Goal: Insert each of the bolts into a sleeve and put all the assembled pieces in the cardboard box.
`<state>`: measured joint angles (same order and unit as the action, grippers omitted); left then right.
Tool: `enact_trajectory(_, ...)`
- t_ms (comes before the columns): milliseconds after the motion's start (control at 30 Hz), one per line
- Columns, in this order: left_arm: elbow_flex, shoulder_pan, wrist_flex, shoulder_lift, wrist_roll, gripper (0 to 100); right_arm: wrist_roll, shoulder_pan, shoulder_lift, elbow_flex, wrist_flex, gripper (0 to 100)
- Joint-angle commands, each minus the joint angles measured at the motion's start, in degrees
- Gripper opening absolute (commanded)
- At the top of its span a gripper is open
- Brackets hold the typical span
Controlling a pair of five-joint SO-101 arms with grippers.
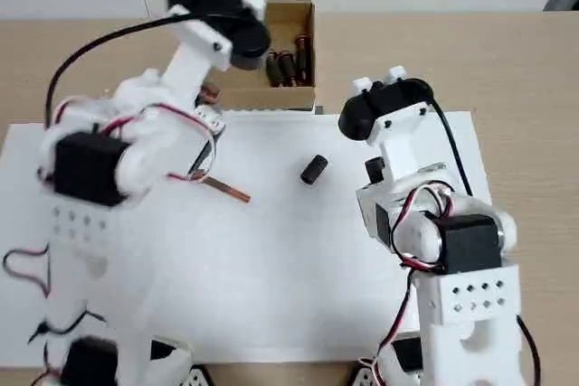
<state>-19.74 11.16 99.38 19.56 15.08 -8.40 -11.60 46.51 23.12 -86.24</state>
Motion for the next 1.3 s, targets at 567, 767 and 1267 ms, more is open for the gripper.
enact_trajectory(567, 73.6, 0.1, -55.6, 58.5, -20.1, 1, 10.5, -1.5, 1.4, 18.6, 27.3, 0.4)
enact_trajectory(767, 83.4, 0.2, -56.1, 68.7, -28.8, 1, 10.5, -6.0, 1.5, 26.7, 35.7, 0.4)
enact_trajectory(1267, 91.6, 0.3, -56.2, 74.0, -44.0, 1, 12.7, -14.5, 28.4, 49.4, 45.0, 0.4)
